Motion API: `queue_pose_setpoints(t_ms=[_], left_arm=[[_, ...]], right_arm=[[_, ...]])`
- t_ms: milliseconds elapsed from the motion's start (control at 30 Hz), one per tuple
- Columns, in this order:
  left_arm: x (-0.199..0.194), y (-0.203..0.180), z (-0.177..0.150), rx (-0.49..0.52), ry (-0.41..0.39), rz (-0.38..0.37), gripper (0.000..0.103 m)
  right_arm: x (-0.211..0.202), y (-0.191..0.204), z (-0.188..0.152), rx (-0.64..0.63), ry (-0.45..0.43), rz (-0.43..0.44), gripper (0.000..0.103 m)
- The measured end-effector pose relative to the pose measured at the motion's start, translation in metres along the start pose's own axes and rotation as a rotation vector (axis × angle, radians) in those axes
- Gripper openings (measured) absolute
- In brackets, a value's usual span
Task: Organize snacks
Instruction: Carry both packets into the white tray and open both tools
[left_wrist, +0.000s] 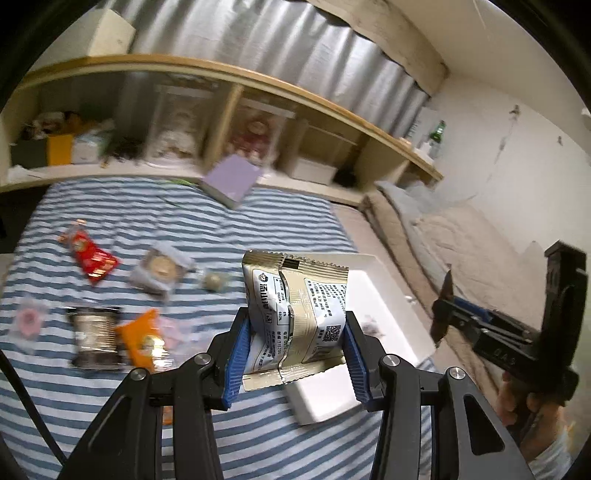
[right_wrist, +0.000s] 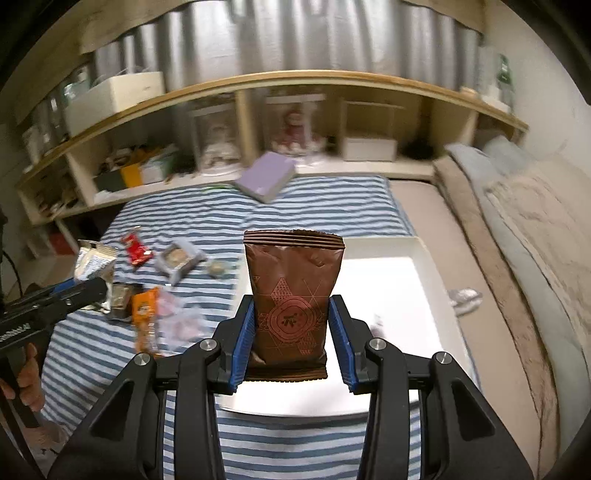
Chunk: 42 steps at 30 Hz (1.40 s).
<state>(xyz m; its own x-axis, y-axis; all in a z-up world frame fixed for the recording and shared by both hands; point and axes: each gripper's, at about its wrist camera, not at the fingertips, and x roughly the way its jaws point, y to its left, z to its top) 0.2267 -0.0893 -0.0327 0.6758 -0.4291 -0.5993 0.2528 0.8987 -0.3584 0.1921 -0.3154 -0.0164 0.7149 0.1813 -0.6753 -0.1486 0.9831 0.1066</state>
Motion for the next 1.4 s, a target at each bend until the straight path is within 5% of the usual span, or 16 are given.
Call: queue_pose_setpoints(t_ms=[600, 767, 967, 1100, 1200, 1300, 1400], left_arm=[[0.195, -0.056, 0.017, 0.113, 0.314, -0.182, 0.046], [0.247, -0.049, 0.019, 0.104, 0.406, -0.156, 0.046], [0.280, -0.047, 0.021, 0.166, 0.420, -0.095, 0.048], [0.293, -0.046, 0.030, 0.177, 0.402, -0.087, 0.078], [0.290, -0.050, 0.025, 0.191, 0.390, -0.096, 0.090], [0.284, -0.051, 0.020, 0.209, 0.380, -0.095, 0.103], [0.285, -0.050, 0.019, 0.229, 0.380, -0.085, 0.103]], right_arm=[[0.046, -0.110, -0.035, 0.206, 0.127, -0.124, 0.041], [0.069, -0.136, -0.042, 0.263, 0.195, -0.149, 0.041], [0.098, -0.155, -0.051, 0.287, 0.280, -0.172, 0.041], [0.109, -0.161, -0.053, 0.294, 0.292, -0.178, 0.041], [0.111, -0.165, -0.052, 0.302, 0.286, -0.185, 0.042], [0.111, -0.167, -0.051, 0.324, 0.288, -0.166, 0.063], [0.103, -0.163, -0.052, 0.329, 0.269, -0.156, 0.085]])
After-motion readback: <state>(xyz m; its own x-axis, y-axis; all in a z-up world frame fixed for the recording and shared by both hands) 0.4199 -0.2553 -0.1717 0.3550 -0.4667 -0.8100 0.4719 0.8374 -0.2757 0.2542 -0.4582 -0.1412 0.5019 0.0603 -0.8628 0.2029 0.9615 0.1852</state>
